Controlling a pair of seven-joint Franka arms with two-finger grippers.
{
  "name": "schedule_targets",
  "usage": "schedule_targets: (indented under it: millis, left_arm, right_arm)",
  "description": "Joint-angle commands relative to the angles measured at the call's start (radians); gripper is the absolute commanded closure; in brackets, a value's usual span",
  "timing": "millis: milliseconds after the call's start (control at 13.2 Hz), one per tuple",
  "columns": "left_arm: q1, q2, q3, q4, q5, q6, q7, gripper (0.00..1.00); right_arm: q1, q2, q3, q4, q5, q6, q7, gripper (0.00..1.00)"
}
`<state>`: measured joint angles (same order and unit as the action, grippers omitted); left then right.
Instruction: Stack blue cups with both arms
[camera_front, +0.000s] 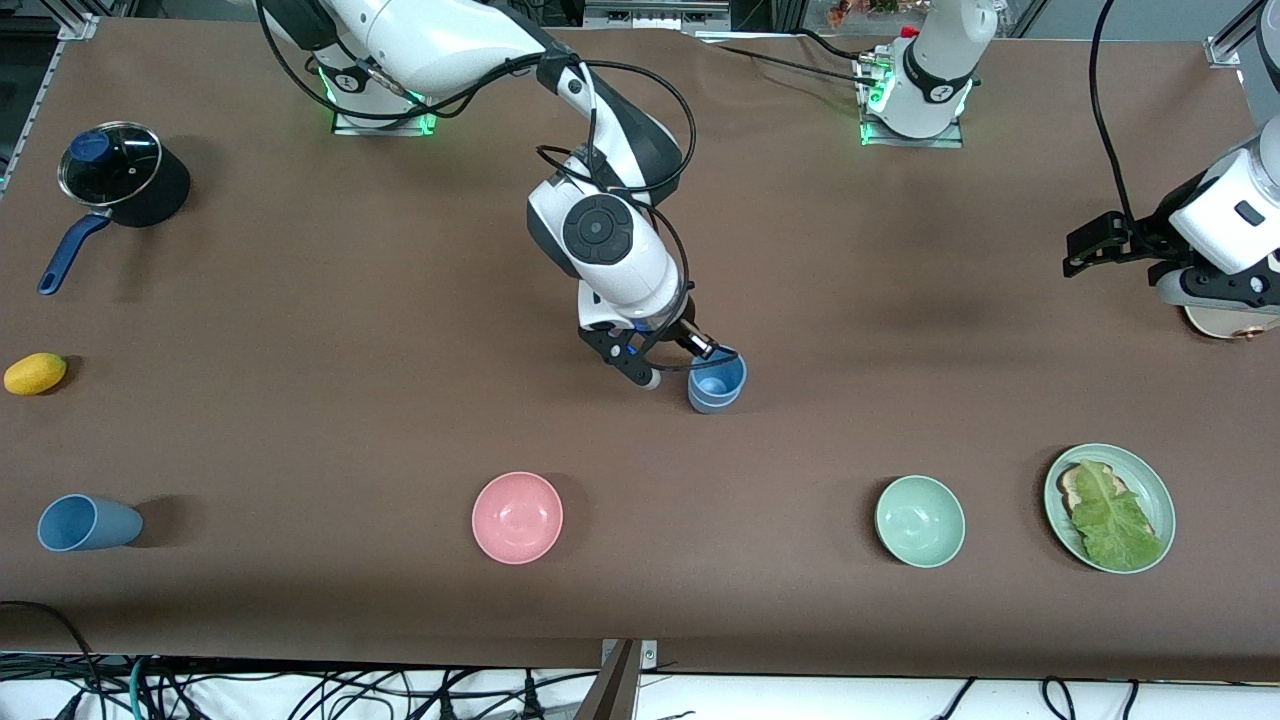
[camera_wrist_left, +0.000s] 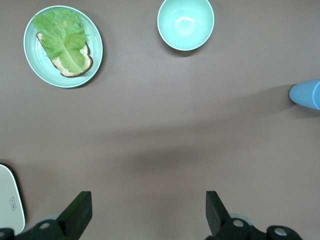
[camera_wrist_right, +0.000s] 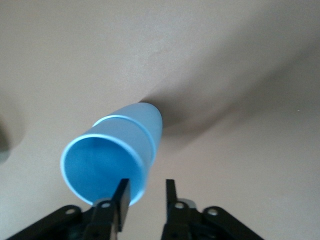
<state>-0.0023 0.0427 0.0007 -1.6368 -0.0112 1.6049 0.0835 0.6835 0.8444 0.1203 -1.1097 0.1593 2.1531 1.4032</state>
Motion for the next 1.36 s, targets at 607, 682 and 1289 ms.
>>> schedule_targets:
  millis: [607, 682, 1289]
  left_arm:
    - [0.001, -0.006, 0.004, 0.011, -0.007, -0.025, 0.001, 0.0]
    - [0.001, -0.006, 0.002, 0.011, -0.007, -0.025, 0.001, 0.0]
    - [0.001, -0.006, 0.002, 0.011, -0.01, -0.026, 0.001, 0.0]
  right_arm:
    - [-0.172, -0.151, -0.021, 0.034, 0.003, -0.517, -0.39, 0.0]
    - [-0.195, -0.172, -0.048, 0.028, -0.001, -0.604, -0.477, 0.0]
    - [-0.197, -0.384, -0.503, -0.285, -0.004, -0.637, -1.197, 0.0]
